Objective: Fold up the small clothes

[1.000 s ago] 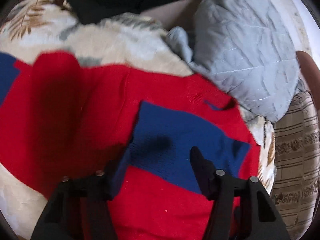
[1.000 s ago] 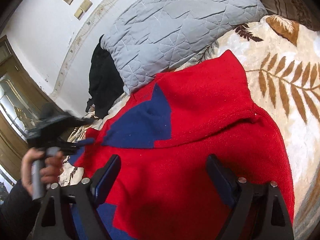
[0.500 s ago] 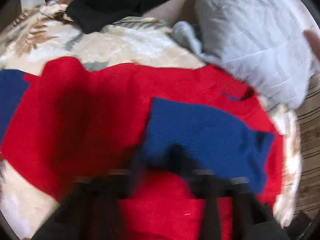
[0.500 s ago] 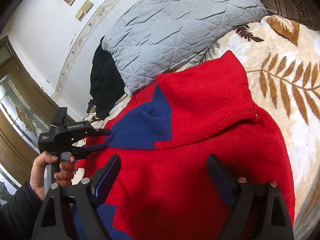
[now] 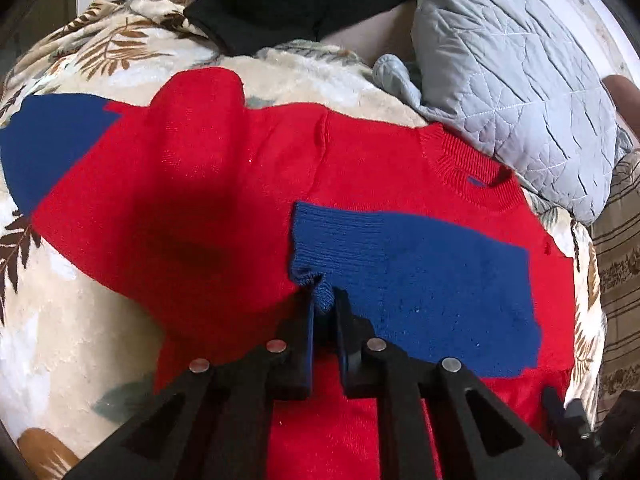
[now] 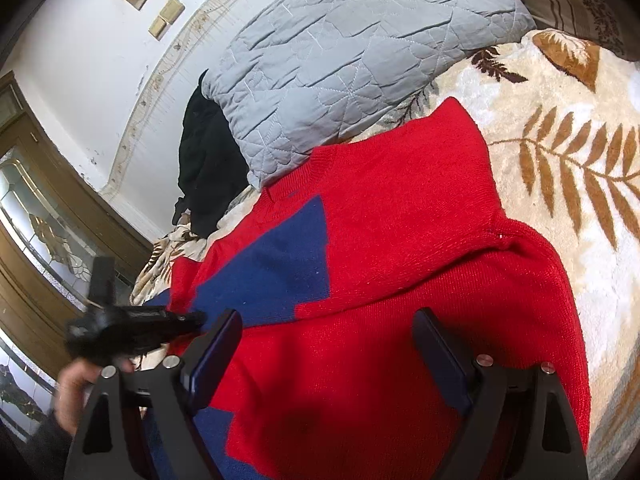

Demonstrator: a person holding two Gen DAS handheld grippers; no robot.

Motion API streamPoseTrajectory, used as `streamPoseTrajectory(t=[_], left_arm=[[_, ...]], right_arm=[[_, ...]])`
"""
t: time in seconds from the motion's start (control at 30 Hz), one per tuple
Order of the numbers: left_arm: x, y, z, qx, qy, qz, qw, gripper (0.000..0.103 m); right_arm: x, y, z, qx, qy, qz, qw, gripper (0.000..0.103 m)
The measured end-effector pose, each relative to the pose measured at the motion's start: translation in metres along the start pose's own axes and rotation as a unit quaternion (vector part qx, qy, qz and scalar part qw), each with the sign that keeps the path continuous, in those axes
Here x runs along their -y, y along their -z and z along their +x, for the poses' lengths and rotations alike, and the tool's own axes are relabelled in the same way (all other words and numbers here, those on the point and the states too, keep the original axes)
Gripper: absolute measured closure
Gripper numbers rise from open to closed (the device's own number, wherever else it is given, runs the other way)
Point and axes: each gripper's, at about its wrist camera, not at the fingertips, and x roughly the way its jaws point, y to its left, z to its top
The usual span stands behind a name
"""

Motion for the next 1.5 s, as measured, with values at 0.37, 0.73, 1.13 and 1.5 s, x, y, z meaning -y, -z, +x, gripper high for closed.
streamPoseTrajectory(t=[0.37,0.73,1.13,1.5], left_arm=[[-0.029,-0.009,-0.055,0.035,0.074,-0.009,0.9966,0.046],[-0.281,-0.09,-0.091,0.141,0.054,-0.267,0.9519,0.027],[-0.32,-0.092,-0.065,0.129,0.049,-0.303,0.9428,0.027],[-0.28,-0.115,-0.091,0.129,-0.051,-0.218,0.966,0.094]], right_arm=[[0.039,-0.078,0.016,-0.008,0.025,0.082,0.996,0.004],[-0.024,0.005,0.01,-0.034,0.038,-0.091,0.995,0.003],[-0.013,0.007,0.016,-0.037,0.034,-0.081,0.995,0.003],[-0.014,0.007,0.015,-0.034,0.029,-0.078,0.996,0.003]])
